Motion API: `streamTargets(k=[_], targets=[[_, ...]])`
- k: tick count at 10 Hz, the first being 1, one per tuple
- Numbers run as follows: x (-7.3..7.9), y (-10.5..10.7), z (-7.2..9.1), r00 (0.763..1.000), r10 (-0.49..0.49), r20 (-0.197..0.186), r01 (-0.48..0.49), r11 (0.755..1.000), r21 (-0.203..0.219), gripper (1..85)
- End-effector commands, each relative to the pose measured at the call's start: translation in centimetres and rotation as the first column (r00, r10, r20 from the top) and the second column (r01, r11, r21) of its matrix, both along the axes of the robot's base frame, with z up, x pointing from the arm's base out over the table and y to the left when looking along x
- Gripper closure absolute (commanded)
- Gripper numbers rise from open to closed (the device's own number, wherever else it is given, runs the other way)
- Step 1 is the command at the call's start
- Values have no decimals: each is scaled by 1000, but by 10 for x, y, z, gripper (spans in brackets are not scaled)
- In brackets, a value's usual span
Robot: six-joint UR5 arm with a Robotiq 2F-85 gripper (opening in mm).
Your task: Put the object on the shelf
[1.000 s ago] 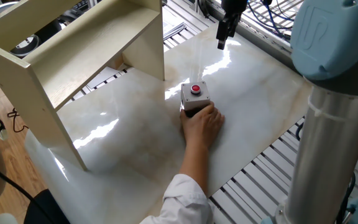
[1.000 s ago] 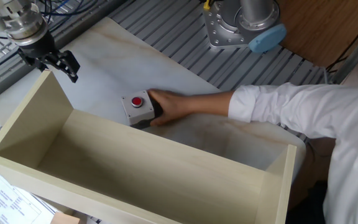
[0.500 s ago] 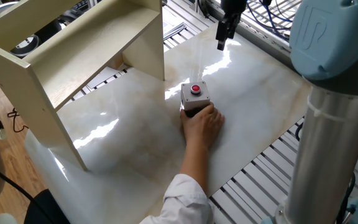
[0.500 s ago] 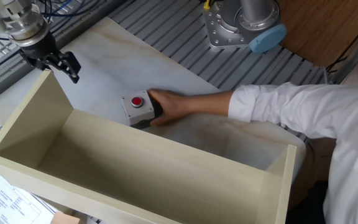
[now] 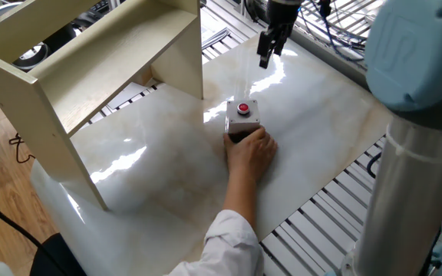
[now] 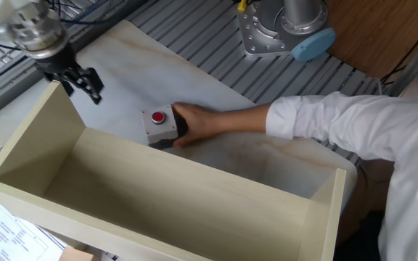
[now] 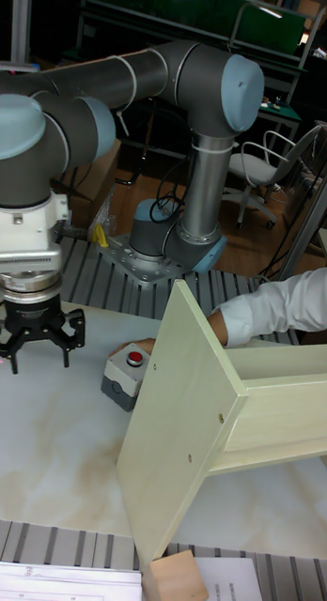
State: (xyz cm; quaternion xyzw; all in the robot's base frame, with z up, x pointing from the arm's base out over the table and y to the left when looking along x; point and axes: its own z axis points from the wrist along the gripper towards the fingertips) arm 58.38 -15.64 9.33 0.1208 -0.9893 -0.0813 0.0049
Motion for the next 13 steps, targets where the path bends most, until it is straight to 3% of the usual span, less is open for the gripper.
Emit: streamTargets(k=[1, 2, 3, 5, 7, 10, 11, 12, 13], targets=[[1, 2, -1, 1000, -14, 19, 15, 999, -31, 157], [-5, -3, 0, 998, 65, -5, -65, 997, -30, 163], [-18, 10, 3, 990, 135, -41, -134, 991, 28, 143], [-22, 15, 4, 989, 140, -48, -138, 990, 37, 137], [-46, 37, 10, 994, 101, -42, -101, 995, -5, 140], [-70, 53, 4, 998, 58, -34, -60, 997, -40, 140], [-55, 37, -1, 995, 99, 2, -98, 992, -79, 140], [-54, 43, -1, 986, 166, 7, -165, 985, -41, 120], [-55, 49, 0, 975, 221, 15, -221, 975, -16, 20]])
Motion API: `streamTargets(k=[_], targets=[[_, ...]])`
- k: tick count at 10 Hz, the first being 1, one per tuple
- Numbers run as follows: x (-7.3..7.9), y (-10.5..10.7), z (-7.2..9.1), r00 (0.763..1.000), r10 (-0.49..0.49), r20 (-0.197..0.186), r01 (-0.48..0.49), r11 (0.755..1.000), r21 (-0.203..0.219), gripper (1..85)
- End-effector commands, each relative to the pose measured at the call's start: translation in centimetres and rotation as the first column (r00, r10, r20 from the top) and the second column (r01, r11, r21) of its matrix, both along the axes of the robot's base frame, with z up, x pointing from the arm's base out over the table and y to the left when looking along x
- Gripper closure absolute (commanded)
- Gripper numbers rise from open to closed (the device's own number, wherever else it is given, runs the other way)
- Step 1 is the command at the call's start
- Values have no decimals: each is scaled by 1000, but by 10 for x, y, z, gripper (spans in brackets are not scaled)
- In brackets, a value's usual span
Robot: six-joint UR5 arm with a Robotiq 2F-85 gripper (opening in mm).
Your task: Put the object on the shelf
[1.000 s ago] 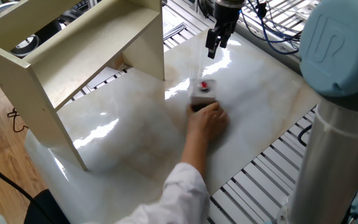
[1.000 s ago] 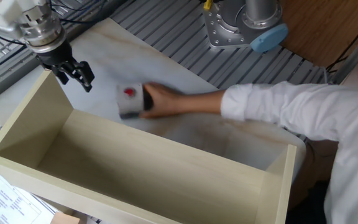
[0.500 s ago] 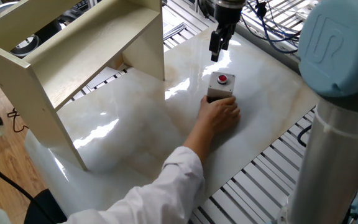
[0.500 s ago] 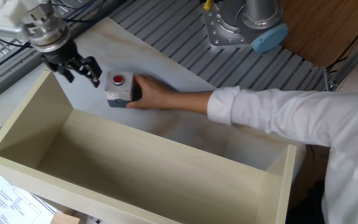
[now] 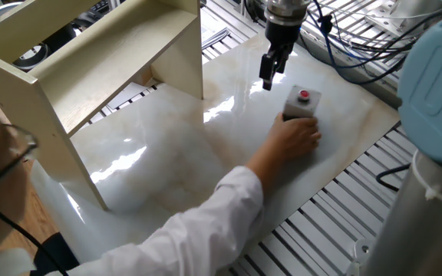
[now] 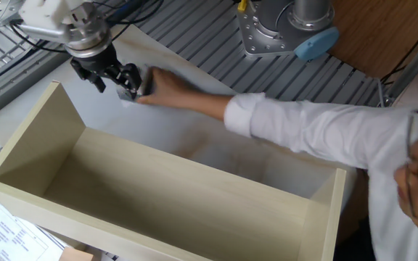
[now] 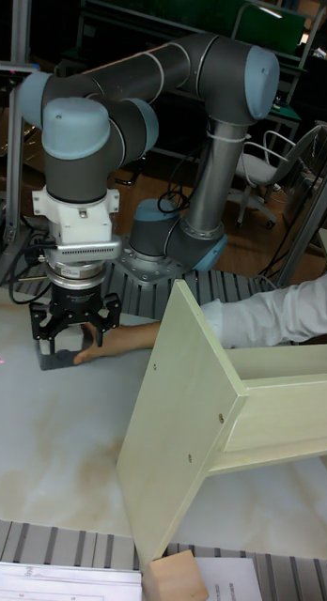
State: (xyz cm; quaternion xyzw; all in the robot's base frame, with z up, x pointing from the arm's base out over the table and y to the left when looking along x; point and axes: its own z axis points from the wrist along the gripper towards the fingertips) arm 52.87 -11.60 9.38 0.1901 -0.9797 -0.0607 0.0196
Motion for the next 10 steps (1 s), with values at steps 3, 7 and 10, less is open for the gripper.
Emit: streamTargets(k=[3, 7, 10], targets=[[-3, -22, -6, 993, 106, 59, -105, 994, -22, 7], [-45, -72, -11, 994, 87, 62, -85, 996, -41, 10], [-65, -81, -3, 994, 73, 85, -69, 996, -55, 7]])
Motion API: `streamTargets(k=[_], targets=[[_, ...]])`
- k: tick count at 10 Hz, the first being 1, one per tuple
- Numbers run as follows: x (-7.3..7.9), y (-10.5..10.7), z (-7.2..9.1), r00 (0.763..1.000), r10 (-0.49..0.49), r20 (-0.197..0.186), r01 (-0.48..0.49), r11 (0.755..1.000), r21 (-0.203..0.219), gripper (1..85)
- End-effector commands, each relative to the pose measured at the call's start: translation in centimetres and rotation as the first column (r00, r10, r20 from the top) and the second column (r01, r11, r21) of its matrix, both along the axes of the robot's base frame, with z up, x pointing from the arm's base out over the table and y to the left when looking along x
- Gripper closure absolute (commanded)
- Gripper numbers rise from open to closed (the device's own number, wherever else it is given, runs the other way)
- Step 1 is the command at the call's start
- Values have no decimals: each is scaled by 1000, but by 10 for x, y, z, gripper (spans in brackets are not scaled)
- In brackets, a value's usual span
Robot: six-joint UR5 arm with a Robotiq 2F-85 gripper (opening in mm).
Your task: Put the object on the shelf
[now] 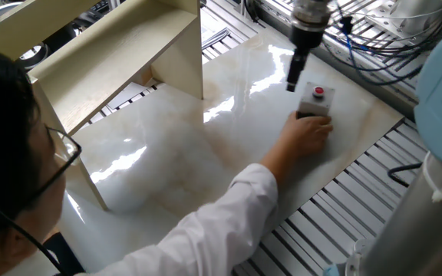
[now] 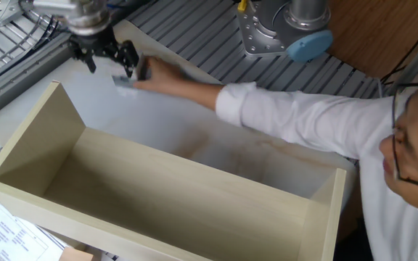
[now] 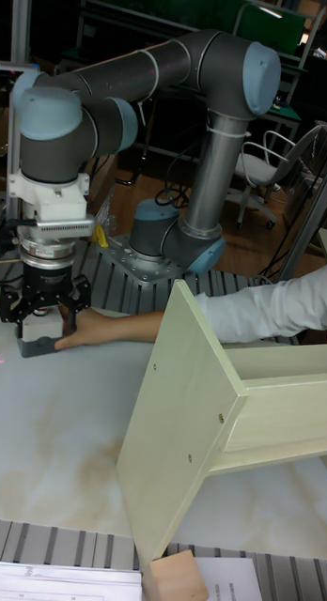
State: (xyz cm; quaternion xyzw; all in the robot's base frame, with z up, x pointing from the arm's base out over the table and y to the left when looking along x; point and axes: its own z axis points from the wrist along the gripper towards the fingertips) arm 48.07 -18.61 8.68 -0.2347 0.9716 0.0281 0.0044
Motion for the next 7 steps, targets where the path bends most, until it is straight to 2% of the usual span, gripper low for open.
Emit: streamTargets(k=[1, 4, 5, 7], targets=[[-18, -18, 2, 999, -13, 37, 13, 1000, -7, 7], [-18, -51, -1, 998, -5, 68, 7, 999, -35, 7], [-10, -56, -2, 998, 0, 65, 2, 999, -38, 7], [-5, -59, -13, 998, -20, 64, 22, 999, -31, 7]])
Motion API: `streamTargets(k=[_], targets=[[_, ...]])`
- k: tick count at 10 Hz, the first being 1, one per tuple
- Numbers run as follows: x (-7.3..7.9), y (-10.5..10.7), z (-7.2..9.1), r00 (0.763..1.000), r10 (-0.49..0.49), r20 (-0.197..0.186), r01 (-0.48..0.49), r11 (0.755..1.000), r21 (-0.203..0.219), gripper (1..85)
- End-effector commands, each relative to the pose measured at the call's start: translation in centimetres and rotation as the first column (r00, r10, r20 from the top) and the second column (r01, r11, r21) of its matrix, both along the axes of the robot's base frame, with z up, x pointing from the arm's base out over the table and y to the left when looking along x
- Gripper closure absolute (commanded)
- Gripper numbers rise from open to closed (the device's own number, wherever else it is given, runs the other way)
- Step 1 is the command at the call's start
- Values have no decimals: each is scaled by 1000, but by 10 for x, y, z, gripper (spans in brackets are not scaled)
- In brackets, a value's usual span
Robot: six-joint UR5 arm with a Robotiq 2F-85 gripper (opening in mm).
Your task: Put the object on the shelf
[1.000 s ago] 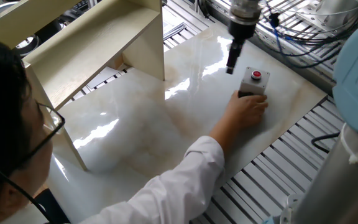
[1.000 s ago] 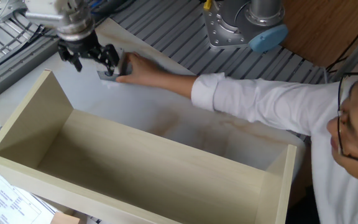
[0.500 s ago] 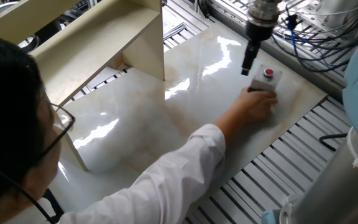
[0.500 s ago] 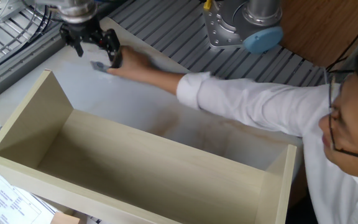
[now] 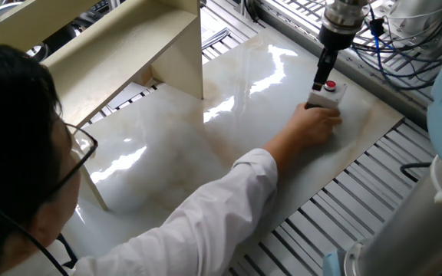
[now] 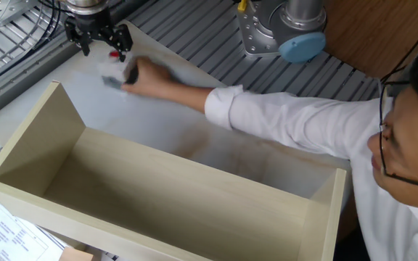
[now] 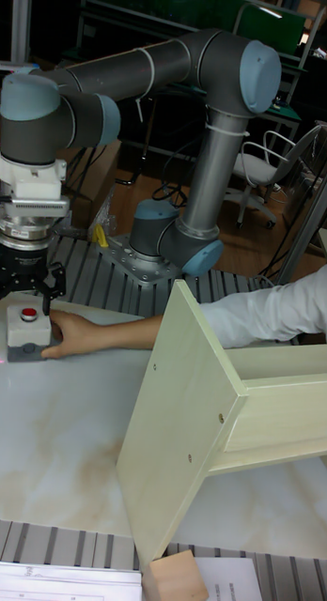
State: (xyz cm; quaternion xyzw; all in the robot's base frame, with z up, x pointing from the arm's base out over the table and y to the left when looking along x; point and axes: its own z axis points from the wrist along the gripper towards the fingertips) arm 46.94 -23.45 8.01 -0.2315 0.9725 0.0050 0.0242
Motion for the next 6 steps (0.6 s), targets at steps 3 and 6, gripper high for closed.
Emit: streamTargets(k=[3, 6], targets=[[12, 12, -16, 998, -56, 15, 56, 998, 18, 7], [59, 21, -9, 1000, 12, 14, -12, 1000, -25, 7]])
